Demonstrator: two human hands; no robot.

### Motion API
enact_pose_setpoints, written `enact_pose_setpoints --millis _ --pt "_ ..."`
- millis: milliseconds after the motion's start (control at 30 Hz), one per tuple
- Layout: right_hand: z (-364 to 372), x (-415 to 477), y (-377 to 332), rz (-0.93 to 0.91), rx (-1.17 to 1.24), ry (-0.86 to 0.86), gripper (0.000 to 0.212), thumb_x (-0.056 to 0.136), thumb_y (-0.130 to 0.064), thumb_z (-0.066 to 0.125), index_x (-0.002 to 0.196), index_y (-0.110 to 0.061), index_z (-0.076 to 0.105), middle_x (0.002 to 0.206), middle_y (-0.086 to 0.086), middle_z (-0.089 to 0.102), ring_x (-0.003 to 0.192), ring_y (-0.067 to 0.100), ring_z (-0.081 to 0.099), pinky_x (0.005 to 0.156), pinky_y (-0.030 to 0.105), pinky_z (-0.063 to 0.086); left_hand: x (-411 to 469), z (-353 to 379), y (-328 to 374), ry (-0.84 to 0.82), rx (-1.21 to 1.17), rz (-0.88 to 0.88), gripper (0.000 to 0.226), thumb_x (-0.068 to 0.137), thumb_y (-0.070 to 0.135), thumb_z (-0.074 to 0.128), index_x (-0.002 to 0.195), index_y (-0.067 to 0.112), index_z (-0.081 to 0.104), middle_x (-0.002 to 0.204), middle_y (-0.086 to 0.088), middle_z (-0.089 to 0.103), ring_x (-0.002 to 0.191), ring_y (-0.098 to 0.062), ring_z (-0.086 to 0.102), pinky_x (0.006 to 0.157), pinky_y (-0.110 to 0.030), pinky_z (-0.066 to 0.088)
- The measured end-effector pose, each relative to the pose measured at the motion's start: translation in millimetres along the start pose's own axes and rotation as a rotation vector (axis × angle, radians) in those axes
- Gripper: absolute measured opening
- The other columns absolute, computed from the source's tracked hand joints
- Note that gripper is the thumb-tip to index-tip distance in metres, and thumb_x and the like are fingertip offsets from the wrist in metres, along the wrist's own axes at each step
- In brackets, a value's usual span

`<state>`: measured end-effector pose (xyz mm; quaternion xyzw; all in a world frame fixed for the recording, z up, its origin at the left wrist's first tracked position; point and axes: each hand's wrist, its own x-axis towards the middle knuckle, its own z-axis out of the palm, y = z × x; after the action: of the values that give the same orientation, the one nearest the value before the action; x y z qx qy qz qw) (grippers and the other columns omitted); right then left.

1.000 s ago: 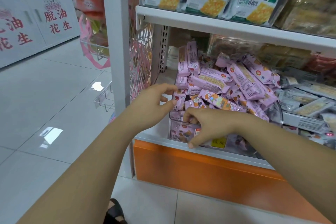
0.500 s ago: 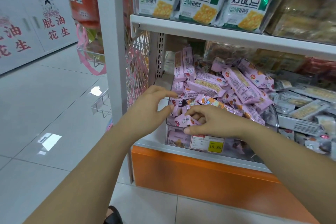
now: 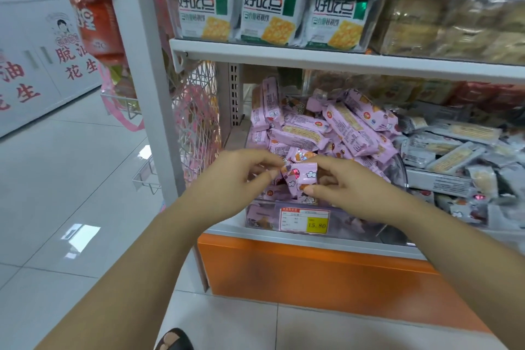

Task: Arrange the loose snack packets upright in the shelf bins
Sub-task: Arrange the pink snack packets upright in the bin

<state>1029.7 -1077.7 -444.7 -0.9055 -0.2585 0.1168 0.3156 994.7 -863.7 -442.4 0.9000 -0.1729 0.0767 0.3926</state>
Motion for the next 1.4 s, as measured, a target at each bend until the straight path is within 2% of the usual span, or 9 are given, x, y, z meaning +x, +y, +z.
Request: enact_pose_setpoints --millis 100,233,433,733,900,1033,1200,1300,1400 --pt "-6 -7 4 -0.013 0.018 0.023 0.047 0.089 -0.044 0.056 0.133 -0.043 0.041 0.126 0.026 0.053 0.114 0.038 0.053 0.099 0.056 0.041 10 -1 9 -0.326 -0.028 -0.162 0.033 0.092 0.026 0.062 0.125 0.022 0.060 0.115 0.007 0.065 0.101 0.001 0.061 0.091 -0.017 0.049" --pt "-11 -14 12 0.009 0.025 0.038 0.057 0.093 -0.033 0.057 0.144 -0.034 0.032 0.147 -0.004 0.040 0.131 0.020 0.043 0.108 0.038 0.037 36 -4 13 -0.683 0.182 -0.213 0.061 0.086 0.032 0.068 0.140 0.017 0.044 0.133 0.007 0.055 0.114 -0.001 0.055 0.084 -0.001 0.040" --pt "-13 -18 13 0.027 -0.013 0.056 0.058 0.092 -0.034 0.056 0.145 -0.034 0.031 0.149 -0.004 0.037 0.129 0.019 0.045 0.107 0.037 0.038 61 17 12 -0.996 0.392 -0.261 0.075 0.080 0.044 0.072 0.142 0.016 0.040 0.141 0.006 0.047 0.126 -0.012 0.047 0.107 -0.027 0.038" --pt "-14 -17 14 0.001 -0.040 0.044 0.054 0.092 -0.036 0.057 0.142 -0.036 0.035 0.119 0.012 0.063 0.108 0.027 0.060 0.094 0.045 0.047 66 32 3 -1.030 0.474 -0.294 0.083 0.076 0.051 0.074 0.140 0.020 0.032 0.133 0.002 0.047 0.113 -0.016 0.050 0.102 -0.035 0.044" --pt "-16 -14 12 0.008 -0.110 0.052 0.055 0.092 -0.036 0.056 0.143 -0.034 0.035 0.093 0.003 0.067 0.079 0.010 0.062 0.077 0.026 0.050 68 35 4 -1.026 0.505 -0.313 0.086 0.073 0.056 0.073 0.139 0.021 0.031 0.130 0.001 0.050 0.115 -0.021 0.051 0.101 -0.038 0.045" --pt "-17 -15 11 0.015 -0.105 0.048 0.056 0.092 -0.036 0.056 0.144 -0.034 0.033 0.108 0.011 0.067 0.096 0.020 0.063 0.088 0.036 0.050 67 38 5 -1.040 0.549 -0.349 0.103 0.057 0.067 0.072 0.140 0.023 0.029 0.124 -0.010 0.061 0.113 -0.025 0.059 0.098 -0.042 0.049" --pt "-19 -18 11 0.010 -0.052 0.042 0.056 0.092 -0.036 0.057 0.143 -0.035 0.034 0.110 0.015 0.066 0.095 0.020 0.064 0.087 0.035 0.051 65 41 8 -0.994 0.600 -0.308 0.091 0.077 0.056 0.070 0.146 0.020 0.022 0.142 -0.002 0.040 0.124 -0.024 0.045 0.103 -0.040 0.043" --pt "-26 -21 12 0.020 0.002 0.073 0.052 0.091 -0.038 0.058 0.137 -0.045 0.035 0.120 0.024 0.059 0.108 0.033 0.059 0.091 0.048 0.049 63 40 9 -0.980 0.593 -0.310 0.087 0.077 0.056 0.070 0.143 0.020 0.026 0.130 -0.004 0.044 0.110 -0.023 0.049 0.090 -0.034 0.046" --pt "-28 -24 10 0.021 0.018 0.067 0.053 0.091 -0.037 0.059 0.138 -0.040 0.037 0.119 0.020 0.062 0.109 0.029 0.060 0.093 0.044 0.049 64 40 12 -0.978 0.568 -0.344 0.084 0.078 0.053 0.070 0.142 0.019 0.027 0.117 -0.003 0.049 0.099 -0.021 0.050 0.082 -0.029 0.042"
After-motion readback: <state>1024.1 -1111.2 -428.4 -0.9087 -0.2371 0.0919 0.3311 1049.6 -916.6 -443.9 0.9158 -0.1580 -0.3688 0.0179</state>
